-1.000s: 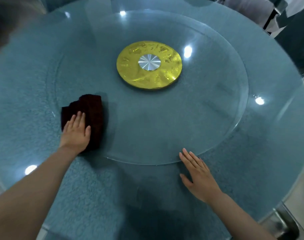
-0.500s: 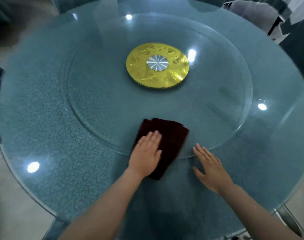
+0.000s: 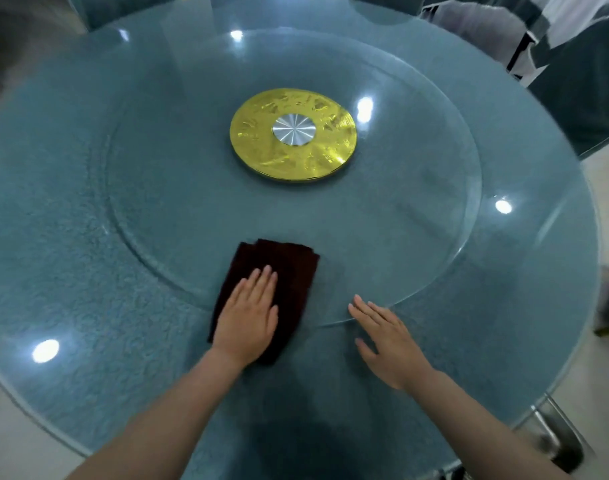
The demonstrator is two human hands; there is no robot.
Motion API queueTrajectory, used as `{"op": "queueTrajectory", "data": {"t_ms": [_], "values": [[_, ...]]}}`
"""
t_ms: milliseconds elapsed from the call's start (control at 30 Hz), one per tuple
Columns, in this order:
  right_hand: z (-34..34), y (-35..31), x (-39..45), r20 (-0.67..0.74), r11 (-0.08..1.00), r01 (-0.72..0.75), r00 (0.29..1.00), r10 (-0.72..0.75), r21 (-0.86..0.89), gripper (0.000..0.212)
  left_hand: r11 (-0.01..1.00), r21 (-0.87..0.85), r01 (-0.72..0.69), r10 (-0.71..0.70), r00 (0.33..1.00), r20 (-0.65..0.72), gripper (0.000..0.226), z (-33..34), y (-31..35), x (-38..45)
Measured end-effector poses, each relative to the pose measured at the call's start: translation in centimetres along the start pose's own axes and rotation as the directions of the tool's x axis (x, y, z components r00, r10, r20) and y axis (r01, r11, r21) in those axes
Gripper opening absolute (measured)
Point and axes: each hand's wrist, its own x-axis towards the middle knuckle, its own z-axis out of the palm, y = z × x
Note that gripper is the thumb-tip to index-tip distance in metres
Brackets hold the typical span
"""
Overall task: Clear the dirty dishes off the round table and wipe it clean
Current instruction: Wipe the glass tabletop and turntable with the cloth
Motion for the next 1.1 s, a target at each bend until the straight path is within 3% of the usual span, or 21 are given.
{"op": "queueTrajectory", "data": {"t_ms": [67,133,200,233,300,367,467,600,667,767,900,1000,1100], "values": [[-0.9,1.0,0.9,-0.081,0.986,0.067,0.995,-0.055,0.155,0.042,0.995,-0.023,-0.101,0.102,0.995,0.008,0.062,0.9,5.7,1.0],[-2.0,2.6,2.0,-0.257,0.980,0.055,0.967,-0.005,0.191,0.034,0.988,-0.023,-0.153,0.154,0.987,0.048,0.062,1.3,9.4,1.9],[-3.3,4.5,2.8,-0.367,0.989,-0.105,0.920,0.136,0.104,0.042,0.990,-0.018,-0.138,0.138,0.989,0.060,0.061,1.5,10.0,2.5],[-3.7,5.3,2.9,-0.331,0.972,-0.227,0.913,0.236,0.066,0.048,0.993,-0.011,-0.116,0.116,0.991,0.061,0.060,1.5,9.0,2.6],[-3.4,6.4,2.6,-0.208,0.938,-0.346,0.919,0.334,-0.024,0.063,1.000,0.001,-0.022,0.022,0.998,0.051,0.061,1.2,5.0,2.7],[-2.5,6.6,2.2,-0.188,0.939,-0.335,0.930,0.316,-0.077,0.073,0.989,0.022,0.146,-0.146,0.989,0.025,0.061,0.8,-0.9,2.4],[-1.7,5.7,2.1,-0.234,0.932,-0.354,0.916,0.327,-0.081,0.074,0.901,-0.006,0.433,-0.433,0.901,-0.005,0.062,-0.5,-9.9,0.9],[-1.2,4.3,2.0,-0.277,0.923,-0.360,0.908,0.313,-0.137,0.071,0.804,-0.077,0.590,-0.591,0.807,0.005,0.069,-2.4,-14.0,0.8],[-0.7,3.7,1.9,-0.286,0.923,-0.355,0.909,0.303,-0.151,0.071,0.851,-0.054,0.523,-0.525,0.850,-0.045,0.068,-1.7,-11.6,2.2],[0.0,2.9,2.0,-0.329,0.922,-0.337,0.907,0.263,-0.192,0.067,0.979,0.018,0.204,-0.203,0.978,-0.047,0.065,0.7,-3.3,4.0],[-1.1,3.0,2.8,-0.370,0.934,-0.227,0.922,0.115,-0.274,0.050,0.996,-0.070,-0.061,0.060,0.998,-0.008,0.066,1.7,9.2,4.7],[-2.2,4.1,3.5,-0.393,0.951,-0.149,0.919,0.032,-0.271,0.036,0.993,-0.068,-0.093,0.097,0.993,0.061,0.064,1.3,10.9,4.8],[-2.2,5.1,4.1,-0.390,0.974,-0.081,0.921,-0.008,-0.212,0.034,0.999,-0.043,0.022,-0.020,0.999,0.048,0.065,1.1,5.4,5.2]]}}
